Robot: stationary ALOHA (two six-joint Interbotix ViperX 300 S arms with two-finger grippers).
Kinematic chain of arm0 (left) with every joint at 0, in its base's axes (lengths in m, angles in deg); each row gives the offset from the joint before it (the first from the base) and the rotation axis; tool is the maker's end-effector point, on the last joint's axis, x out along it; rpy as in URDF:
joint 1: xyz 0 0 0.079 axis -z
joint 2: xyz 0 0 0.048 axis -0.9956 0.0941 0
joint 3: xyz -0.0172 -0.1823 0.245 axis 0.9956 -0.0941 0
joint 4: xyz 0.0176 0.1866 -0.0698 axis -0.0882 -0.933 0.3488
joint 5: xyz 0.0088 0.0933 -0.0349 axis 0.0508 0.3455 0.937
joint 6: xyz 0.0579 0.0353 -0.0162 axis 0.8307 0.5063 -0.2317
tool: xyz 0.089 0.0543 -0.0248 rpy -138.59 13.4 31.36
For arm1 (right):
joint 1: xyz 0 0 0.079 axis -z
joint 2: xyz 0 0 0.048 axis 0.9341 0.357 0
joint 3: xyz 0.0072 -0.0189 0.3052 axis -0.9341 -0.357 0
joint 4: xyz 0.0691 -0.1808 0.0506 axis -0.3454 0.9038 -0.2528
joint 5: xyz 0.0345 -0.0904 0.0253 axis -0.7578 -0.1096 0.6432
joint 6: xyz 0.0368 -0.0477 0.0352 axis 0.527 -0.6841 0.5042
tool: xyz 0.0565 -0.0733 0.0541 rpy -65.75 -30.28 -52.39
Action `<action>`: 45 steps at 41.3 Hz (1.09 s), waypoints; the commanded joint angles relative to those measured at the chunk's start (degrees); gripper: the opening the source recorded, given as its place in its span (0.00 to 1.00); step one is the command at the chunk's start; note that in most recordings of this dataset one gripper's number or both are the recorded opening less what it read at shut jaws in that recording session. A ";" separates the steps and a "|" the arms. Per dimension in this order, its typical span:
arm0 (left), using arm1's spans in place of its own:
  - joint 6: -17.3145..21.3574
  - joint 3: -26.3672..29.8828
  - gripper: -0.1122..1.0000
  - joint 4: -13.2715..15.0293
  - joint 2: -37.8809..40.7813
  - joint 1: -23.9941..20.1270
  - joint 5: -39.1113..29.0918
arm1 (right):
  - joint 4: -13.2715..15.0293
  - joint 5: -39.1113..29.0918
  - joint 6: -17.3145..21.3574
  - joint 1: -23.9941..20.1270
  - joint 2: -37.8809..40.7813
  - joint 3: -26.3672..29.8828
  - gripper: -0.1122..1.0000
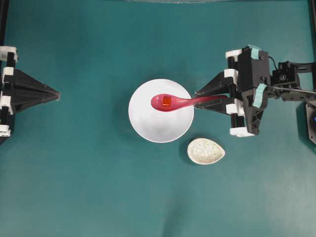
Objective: Grip the spoon and scoop the red block from the bowl with right arm.
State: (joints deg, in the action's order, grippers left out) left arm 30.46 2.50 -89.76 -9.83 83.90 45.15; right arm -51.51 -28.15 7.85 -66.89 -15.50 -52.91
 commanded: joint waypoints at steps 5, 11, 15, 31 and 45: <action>-0.18 1.41 0.10 0.09 0.18 -0.09 0.26 | 0.09 0.62 -0.18 -0.18 -0.79 1.76 0.33; -0.18 1.32 0.10 0.09 0.00 -0.09 0.18 | 0.18 0.79 -0.35 -0.18 -0.79 1.58 0.33; -0.18 1.41 0.10 0.00 0.00 -0.09 0.70 | 0.26 0.79 -0.35 -0.18 -0.88 1.67 0.33; -0.18 1.32 0.10 0.09 -0.09 -0.09 1.05 | 0.88 1.76 -0.53 -0.18 -0.88 1.49 0.33; -0.09 1.23 0.10 0.00 0.35 -0.09 1.05 | 1.05 1.41 -0.35 -0.18 -0.79 1.41 0.33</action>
State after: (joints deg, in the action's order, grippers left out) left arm 30.37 2.59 -89.76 -10.09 83.90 45.85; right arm -50.63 -27.00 7.41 -66.89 -15.41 -52.74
